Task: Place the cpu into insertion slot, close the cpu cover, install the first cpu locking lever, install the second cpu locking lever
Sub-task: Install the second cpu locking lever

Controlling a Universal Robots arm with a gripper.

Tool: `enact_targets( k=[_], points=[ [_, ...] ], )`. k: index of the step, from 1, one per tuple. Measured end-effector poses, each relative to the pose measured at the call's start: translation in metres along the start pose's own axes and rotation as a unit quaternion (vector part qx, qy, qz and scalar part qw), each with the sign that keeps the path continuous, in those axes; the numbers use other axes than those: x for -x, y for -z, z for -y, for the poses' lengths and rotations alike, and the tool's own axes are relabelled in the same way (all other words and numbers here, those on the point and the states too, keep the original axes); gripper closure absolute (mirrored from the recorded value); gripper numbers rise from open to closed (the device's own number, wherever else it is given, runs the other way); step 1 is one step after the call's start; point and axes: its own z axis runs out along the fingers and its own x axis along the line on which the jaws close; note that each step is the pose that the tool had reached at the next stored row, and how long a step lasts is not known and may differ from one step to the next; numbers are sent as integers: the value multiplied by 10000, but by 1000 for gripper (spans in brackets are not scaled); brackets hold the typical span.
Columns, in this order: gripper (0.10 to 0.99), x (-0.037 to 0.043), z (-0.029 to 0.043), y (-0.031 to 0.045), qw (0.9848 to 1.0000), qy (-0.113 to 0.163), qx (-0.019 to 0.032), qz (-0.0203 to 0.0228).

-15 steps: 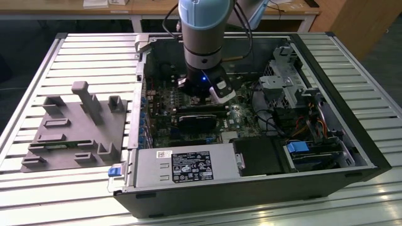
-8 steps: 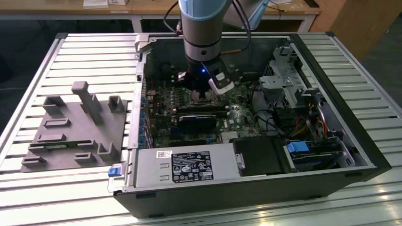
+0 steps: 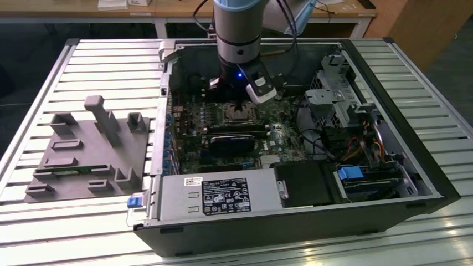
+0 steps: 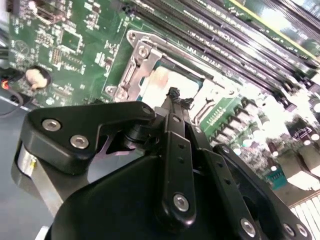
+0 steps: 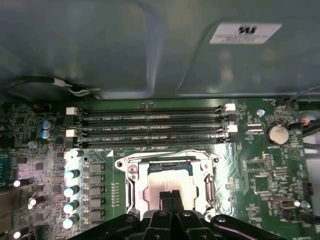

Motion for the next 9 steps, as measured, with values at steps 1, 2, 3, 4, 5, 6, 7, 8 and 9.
enact_targets(
  k=[1,2,3,4,5,6,7,8,9],
  points=[
    [984,2,-4,23,10000,0,-1,0],
    [984,2,-6,31,10000,0,-4,1],
    [984,2,-6,31,10000,0,-4,1],
    [984,2,-6,31,10000,0,-4,1],
    [984,3,-6,31,10000,0,-4,1],
    [984,3,-6,32,10000,0,-5,1],
    [984,4,-6,32,10000,1,-5,1],
    [984,4,-6,32,10000,0,-5,1],
    [984,4,-6,32,10000,0,-5,0]
  ],
)
